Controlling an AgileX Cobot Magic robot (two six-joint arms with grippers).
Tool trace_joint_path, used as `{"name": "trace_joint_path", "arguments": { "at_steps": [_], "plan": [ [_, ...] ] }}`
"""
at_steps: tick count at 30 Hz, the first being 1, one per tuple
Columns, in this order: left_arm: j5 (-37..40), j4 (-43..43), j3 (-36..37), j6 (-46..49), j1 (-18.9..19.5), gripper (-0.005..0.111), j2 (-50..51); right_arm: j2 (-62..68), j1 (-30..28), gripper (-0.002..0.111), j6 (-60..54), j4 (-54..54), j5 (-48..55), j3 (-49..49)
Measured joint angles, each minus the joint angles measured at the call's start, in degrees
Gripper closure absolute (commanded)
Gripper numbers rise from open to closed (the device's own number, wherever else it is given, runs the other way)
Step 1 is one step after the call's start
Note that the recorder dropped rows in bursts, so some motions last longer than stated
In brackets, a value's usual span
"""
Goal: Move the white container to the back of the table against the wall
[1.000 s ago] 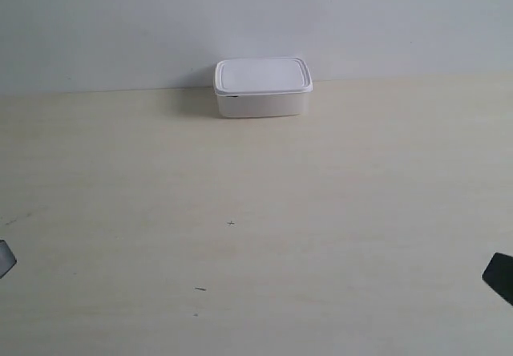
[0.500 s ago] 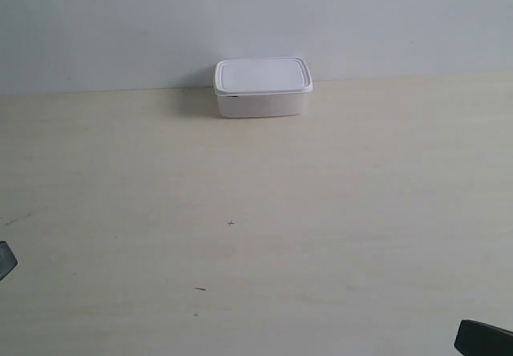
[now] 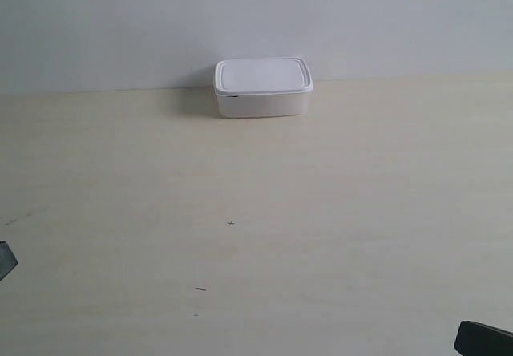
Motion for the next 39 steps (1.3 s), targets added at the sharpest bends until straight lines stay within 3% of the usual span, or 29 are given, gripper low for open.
{"name": "trace_joint_path", "arguments": {
  "at_steps": [8, 14, 20, 28, 30, 39],
  "plan": [
    [0.21, 0.00, 0.00, 0.00, 0.24, 0.107, -5.69, 0.00, 0.00, 0.108, 0.00, 0.00, 0.04, 0.00],
    [0.21, 0.00, 0.00, 0.00, 4.18, 0.107, -14.34, -1.72, 0.00, 0.108, 0.00, -0.04, 0.13, 0.00],
    [0.21, 0.16, 0.00, 0.00, 12.89, 0.107, -21.88, -7.37, -1.20, 0.108, 0.00, -0.04, 0.13, 0.00],
    [0.21, 0.37, 0.00, 0.00, 35.31, 0.107, -23.97, -8.23, -19.09, 0.108, 0.00, -0.13, 0.13, 0.00],
    [0.21, 0.37, 0.00, 0.00, 39.03, 0.107, -23.97, -8.23, -21.97, 0.108, 0.00, -0.13, 0.13, 0.00],
    [0.21, 0.37, 0.00, 0.00, 39.95, 0.107, -23.97, -8.23, -22.89, 0.108, 0.00, -0.13, 0.02, 0.00]
  ]
}}
